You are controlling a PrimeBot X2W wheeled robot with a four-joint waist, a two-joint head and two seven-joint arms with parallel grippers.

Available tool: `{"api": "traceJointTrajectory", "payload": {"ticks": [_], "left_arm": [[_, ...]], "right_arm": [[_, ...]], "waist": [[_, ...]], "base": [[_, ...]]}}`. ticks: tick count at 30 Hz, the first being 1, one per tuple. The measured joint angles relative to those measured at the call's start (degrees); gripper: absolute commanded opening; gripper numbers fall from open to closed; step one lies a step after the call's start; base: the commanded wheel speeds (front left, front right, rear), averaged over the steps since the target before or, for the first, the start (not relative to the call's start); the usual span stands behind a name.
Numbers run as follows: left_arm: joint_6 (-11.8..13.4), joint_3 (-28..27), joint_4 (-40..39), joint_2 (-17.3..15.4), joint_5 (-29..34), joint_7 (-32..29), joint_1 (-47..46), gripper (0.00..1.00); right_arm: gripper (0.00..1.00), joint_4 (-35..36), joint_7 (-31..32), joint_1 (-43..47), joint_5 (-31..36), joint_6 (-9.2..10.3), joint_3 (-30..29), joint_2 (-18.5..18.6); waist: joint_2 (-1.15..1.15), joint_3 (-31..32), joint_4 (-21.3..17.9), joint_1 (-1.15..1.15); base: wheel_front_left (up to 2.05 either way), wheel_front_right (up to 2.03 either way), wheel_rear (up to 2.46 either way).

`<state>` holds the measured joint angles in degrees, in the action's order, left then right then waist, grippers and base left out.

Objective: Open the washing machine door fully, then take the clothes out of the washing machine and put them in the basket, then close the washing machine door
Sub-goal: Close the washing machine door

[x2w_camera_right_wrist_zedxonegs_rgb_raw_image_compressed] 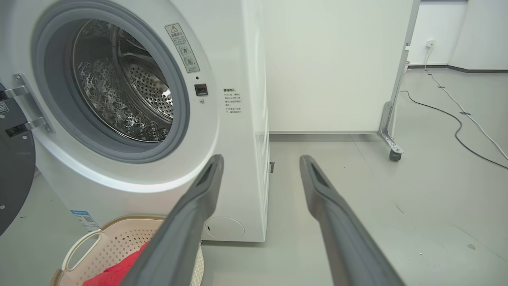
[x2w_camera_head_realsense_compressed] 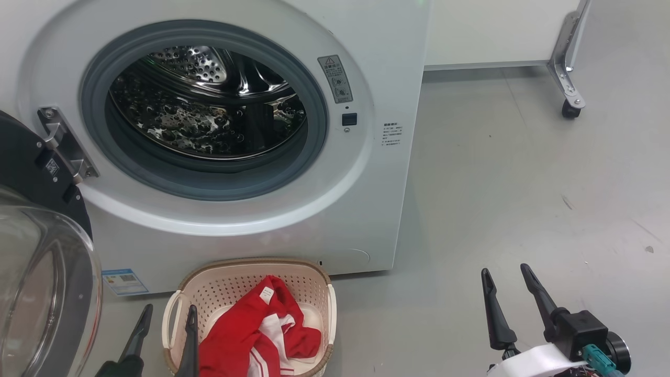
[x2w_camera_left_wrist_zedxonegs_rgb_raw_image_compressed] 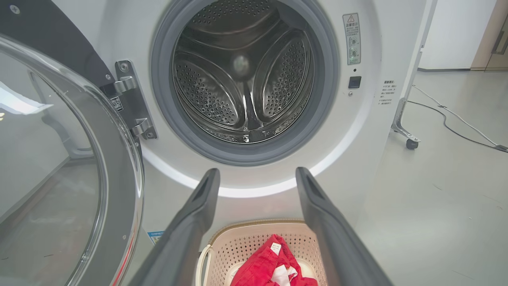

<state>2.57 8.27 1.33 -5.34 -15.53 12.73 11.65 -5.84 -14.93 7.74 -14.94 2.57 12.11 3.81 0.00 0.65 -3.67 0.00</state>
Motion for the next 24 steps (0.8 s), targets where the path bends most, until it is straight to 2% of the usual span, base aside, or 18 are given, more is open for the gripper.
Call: {"api": "traceJointTrajectory", "payload": {"ticks": [24], "left_arm": [[0.7,1.0,-4.0,0.0,1.0,-1.6,1.3,1.00]], "right_arm": [[1.00,0.4,0.0,0.1,0.0,-0.49,-0.4,0.1]], "waist": [[0.00,0.0,0.3,0.00]], "base": [[-0.14,0.14,0.00]]}}
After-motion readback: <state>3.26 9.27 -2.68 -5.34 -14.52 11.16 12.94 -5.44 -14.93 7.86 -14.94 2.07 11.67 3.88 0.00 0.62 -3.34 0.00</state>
